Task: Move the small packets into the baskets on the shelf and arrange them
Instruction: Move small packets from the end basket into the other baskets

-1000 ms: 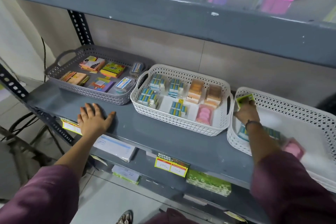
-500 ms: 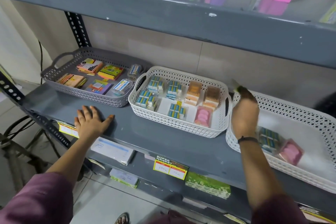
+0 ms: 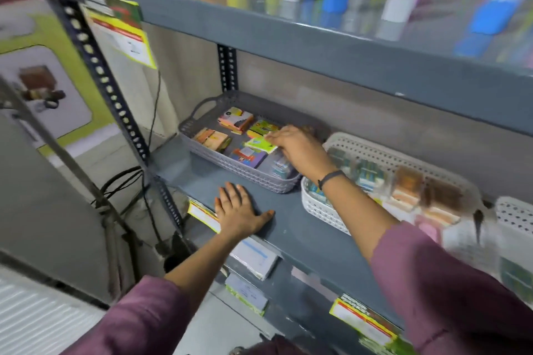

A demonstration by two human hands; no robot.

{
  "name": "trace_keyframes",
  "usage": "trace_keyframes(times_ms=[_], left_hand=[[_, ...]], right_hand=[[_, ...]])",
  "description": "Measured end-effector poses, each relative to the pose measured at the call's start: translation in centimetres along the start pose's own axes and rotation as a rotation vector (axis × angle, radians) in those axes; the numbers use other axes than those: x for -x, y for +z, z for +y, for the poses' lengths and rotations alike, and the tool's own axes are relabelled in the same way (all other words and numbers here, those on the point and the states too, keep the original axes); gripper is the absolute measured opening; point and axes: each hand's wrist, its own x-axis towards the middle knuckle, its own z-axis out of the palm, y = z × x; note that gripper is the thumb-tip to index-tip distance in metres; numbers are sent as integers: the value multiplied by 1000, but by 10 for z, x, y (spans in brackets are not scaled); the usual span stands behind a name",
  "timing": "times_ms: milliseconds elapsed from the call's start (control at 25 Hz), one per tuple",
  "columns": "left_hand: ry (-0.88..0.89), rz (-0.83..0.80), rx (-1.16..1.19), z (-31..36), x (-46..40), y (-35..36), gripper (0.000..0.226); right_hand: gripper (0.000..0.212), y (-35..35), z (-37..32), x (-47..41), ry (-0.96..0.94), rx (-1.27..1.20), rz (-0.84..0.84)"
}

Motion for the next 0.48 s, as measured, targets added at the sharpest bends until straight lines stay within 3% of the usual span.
trace_keyframes(times_ms=[240, 480], left_hand=[[5, 21, 15, 1, 1, 1, 108], [-3, 14, 14, 3, 4, -3, 106]], right_hand=[[24, 51, -18, -54, -10, 315, -253], [25, 57, -21, -65, 232, -23, -388]])
